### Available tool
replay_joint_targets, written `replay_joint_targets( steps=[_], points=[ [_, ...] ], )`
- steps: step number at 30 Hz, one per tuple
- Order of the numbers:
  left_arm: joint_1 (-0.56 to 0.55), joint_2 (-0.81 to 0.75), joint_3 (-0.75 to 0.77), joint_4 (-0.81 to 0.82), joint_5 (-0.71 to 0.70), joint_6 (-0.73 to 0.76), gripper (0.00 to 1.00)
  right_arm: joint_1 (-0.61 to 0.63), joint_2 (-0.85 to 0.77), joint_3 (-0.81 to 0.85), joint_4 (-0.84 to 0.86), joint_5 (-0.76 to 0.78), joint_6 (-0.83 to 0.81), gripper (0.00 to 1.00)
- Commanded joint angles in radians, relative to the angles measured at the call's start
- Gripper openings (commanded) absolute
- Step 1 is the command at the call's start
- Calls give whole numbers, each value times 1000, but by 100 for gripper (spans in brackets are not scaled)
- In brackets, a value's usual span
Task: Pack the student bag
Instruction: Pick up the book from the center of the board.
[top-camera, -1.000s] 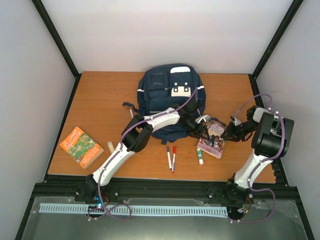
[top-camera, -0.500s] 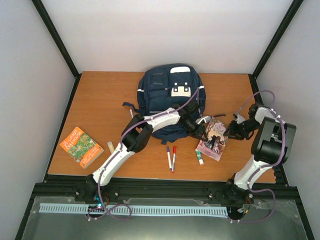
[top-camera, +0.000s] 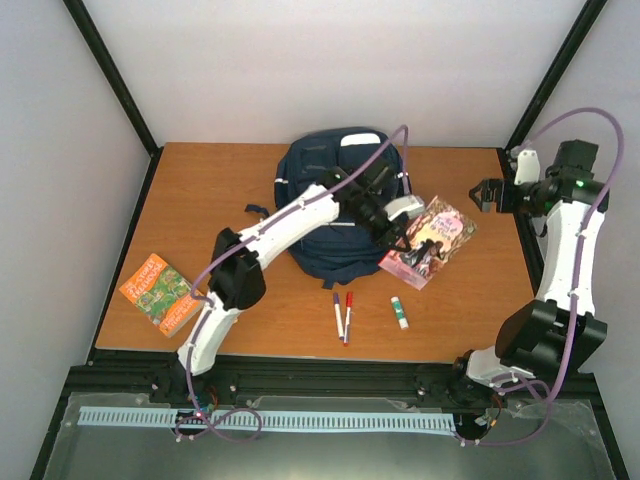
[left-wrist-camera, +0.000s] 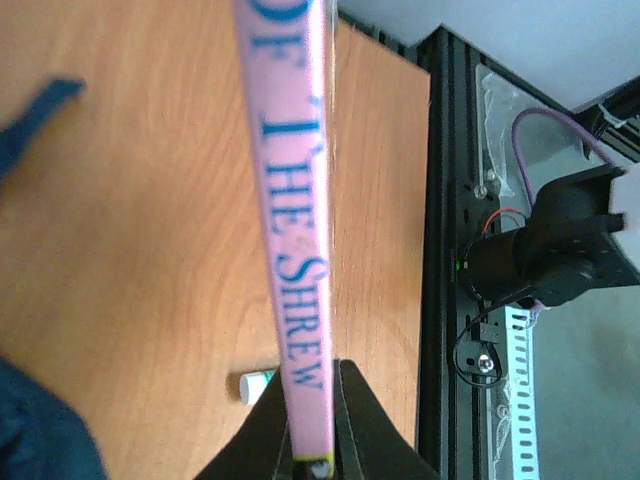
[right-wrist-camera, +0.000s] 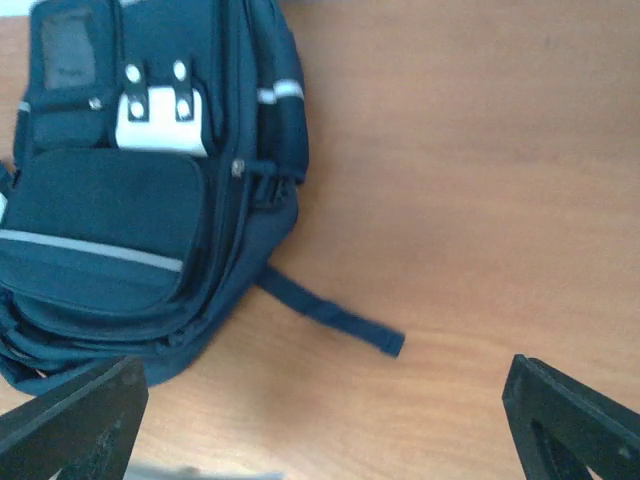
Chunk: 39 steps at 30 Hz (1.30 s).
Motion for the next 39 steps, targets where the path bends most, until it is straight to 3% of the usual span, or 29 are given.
replay_joint_targets(
  steps=[1, 4, 7, 10, 14, 18, 22, 25, 29, 39],
  points=[
    [45, -128, 77, -66, -45, 126, 1, -4, -5, 111, -24, -52, 19, 100],
    [112, -186, 83, -29, 25, 15, 1, -4, -25, 191, -53, -69, -9, 100],
    [199, -224, 92, -20, 135, -93, 1, -4, -19, 295, -156, -277, -111, 100],
    [261, -293, 18, 54, 213, -205, 1, -4, -16, 307, -190, -446, -108, 97],
    [291, -394, -78, 21, 257, -68, 1, 37, -43, 191, -117, -641, -100, 90],
    [345, -448, -116, -27, 321, 11, 1, 184, -29, 140, -5, -673, -48, 89],
    [417, -457, -136, -49, 552, -16, 1, 323, -44, 53, 222, -628, 117, 89],
    [440, -492, -214, 12, 621, -116, 1, 394, -35, 5, 345, -615, 247, 88],
    [442, -503, -248, 27, 679, -138, 1, 517, -13, 5, 423, -560, 330, 93],
    [445, -474, -259, 75, 687, -174, 1, 544, 13, 3, 520, -716, 518, 93]
  ],
)
